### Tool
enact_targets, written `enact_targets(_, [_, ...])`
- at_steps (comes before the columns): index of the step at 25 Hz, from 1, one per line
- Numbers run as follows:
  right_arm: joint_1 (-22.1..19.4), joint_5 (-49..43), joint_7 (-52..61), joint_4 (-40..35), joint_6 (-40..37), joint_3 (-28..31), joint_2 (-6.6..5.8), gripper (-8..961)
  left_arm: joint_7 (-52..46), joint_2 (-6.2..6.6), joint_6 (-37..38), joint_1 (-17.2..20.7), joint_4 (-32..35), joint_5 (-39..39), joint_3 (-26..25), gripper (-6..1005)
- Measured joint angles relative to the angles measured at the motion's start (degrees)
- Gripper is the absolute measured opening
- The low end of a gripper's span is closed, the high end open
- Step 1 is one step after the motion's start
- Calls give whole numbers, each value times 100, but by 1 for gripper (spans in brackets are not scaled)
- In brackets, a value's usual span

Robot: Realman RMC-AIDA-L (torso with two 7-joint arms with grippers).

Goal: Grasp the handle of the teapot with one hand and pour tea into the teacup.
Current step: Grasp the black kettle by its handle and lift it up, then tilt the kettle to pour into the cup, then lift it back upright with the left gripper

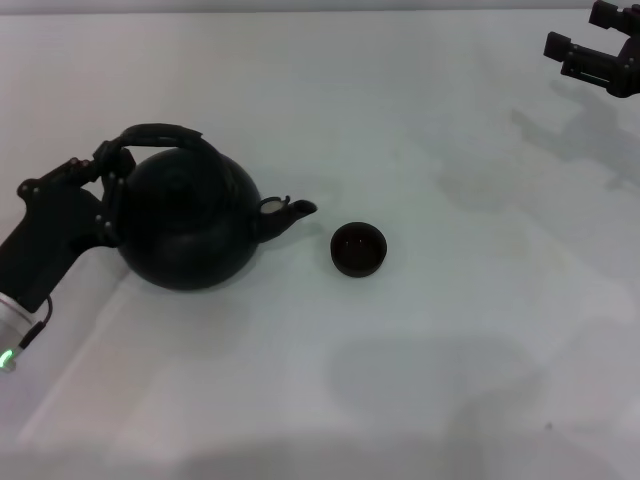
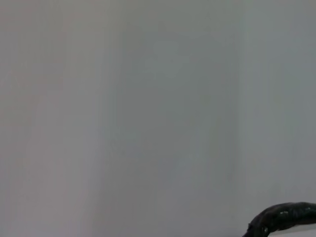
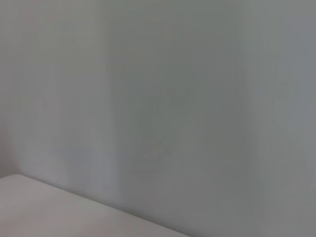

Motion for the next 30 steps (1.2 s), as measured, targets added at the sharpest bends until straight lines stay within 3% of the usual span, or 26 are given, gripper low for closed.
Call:
enact_targets(10, [1, 4, -98, 97, 3, 3, 0, 861, -315, 35, -106, -31, 46, -274, 28, 142])
enact_targets(15, [0, 41, -239, 155, 42, 13, 0, 861, -784, 53, -351, 22, 630, -123, 57, 132])
enact_targets(19, [0, 45, -295, 178, 47, 6, 0, 861, -1545, 98, -871, 117, 1515, 383, 65, 132])
enact_targets(25, [0, 50, -384, 250, 80, 13, 7, 861, -3051, -4, -1728, 493, 3600, 1598, 105, 132])
enact_targets(30, [-34, 111, -490, 278, 149, 55, 9, 860, -4317, -5, -2053, 610, 4742, 2037, 603, 132])
